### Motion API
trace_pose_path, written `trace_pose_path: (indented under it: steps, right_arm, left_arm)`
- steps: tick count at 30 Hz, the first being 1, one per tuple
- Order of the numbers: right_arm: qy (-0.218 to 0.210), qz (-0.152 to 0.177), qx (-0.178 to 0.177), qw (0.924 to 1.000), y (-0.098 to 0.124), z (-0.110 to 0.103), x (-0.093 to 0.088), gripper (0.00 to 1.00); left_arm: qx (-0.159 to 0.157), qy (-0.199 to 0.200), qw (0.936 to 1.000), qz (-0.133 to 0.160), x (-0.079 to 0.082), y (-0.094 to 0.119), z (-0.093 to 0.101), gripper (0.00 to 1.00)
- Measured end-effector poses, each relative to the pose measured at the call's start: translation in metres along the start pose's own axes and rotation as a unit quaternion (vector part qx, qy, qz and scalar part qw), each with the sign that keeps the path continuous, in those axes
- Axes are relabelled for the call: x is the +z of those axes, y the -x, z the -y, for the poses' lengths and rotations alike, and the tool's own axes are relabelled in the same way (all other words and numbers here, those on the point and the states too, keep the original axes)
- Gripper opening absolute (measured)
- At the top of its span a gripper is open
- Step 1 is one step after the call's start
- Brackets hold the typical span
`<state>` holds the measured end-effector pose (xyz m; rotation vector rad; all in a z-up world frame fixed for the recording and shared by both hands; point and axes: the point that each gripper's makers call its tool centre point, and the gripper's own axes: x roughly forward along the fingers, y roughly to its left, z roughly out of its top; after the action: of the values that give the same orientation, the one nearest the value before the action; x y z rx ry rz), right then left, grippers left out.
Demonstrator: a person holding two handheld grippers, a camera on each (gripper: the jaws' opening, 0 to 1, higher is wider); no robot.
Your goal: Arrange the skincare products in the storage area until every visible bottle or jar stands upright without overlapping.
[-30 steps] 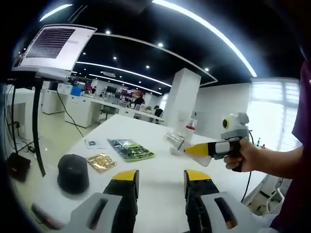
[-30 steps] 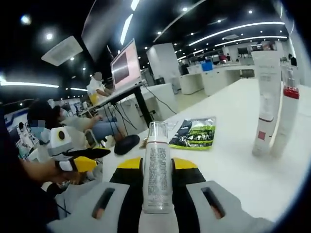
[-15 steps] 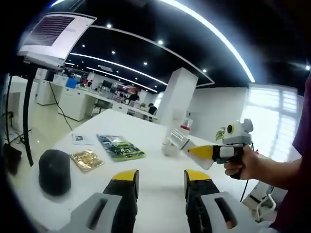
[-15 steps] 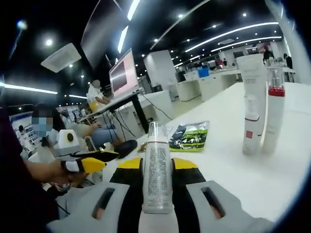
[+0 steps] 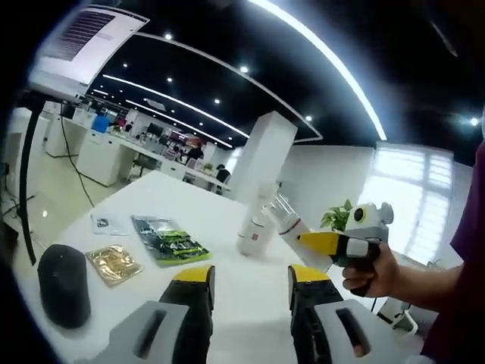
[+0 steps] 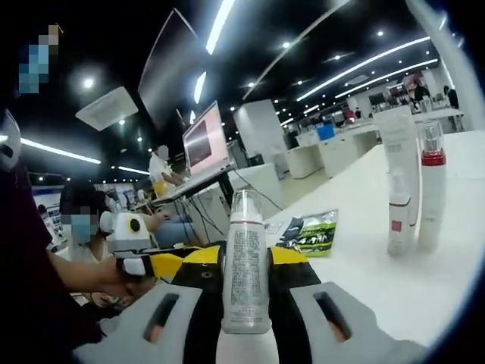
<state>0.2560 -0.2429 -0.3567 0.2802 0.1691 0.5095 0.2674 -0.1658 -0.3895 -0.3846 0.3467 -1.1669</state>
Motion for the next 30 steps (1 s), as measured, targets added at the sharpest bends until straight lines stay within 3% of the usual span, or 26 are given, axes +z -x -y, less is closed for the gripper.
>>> trace_pose_path:
  steps: [2, 9, 10, 13, 15, 19, 20, 23, 25, 30]
  right_arm:
    - [-0.01, 0.014, 0.014, 0.9998, 0.001, -0.005, -0.002, 0.2]
    - [-0.019, 0.024, 0.025, 0.9992, 0.004, -0.011, -0.002, 0.2]
    - [-0.041, 0.043, 0.038, 0.9975, 0.003, -0.016, 0.002, 0.2]
    - [-0.037, 0.045, 0.055, 0.9967, 0.002, -0.022, 0.0, 0.2]
    - [-0.054, 0.056, 0.087, 0.9932, 0.001, -0.032, 0.001, 0.2]
    - [-0.075, 0.065, 0.133, 0.9861, 0.003, -0.045, 0.003, 0.2]
    - [-0.083, 0.064, 0.144, 0.9841, 0.004, -0.046, 0.001, 0.2]
    - [-0.122, 0.058, 0.177, 0.9749, 0.007, -0.052, -0.002, 0.2]
    - [-0.108, 0.051, 0.18, 0.9763, 0.009, -0.055, -0.007, 0.2]
    - [-0.117, 0.029, 0.213, 0.9696, 0.011, -0.066, -0.019, 0.2]
  left_arm:
    - [-0.012, 0.019, 0.9997, 0.005, 0.001, -0.002, 0.003, 0.4]
    - [-0.057, 0.015, 0.9983, 0.004, 0.004, -0.005, 0.019, 0.4]
    - [-0.059, 0.015, 0.9981, 0.006, 0.005, -0.005, 0.019, 0.4]
    - [-0.07, 0.034, 0.9967, 0.022, 0.012, -0.002, 0.02, 0.4]
    - [-0.081, 0.047, 0.9951, 0.032, 0.016, -0.002, 0.021, 0.4]
    - [-0.122, 0.064, 0.9893, 0.05, 0.024, -0.003, 0.038, 0.4]
    - [-0.146, 0.091, 0.9831, 0.062, 0.03, -0.003, 0.047, 0.41]
    - [-0.207, 0.119, 0.9676, 0.081, 0.039, 0.0, 0.067, 0.43]
    - [-0.207, 0.113, 0.9686, 0.077, 0.038, -0.001, 0.067, 0.43]
    - [-0.212, 0.114, 0.9685, 0.063, 0.035, -0.004, 0.069, 0.4]
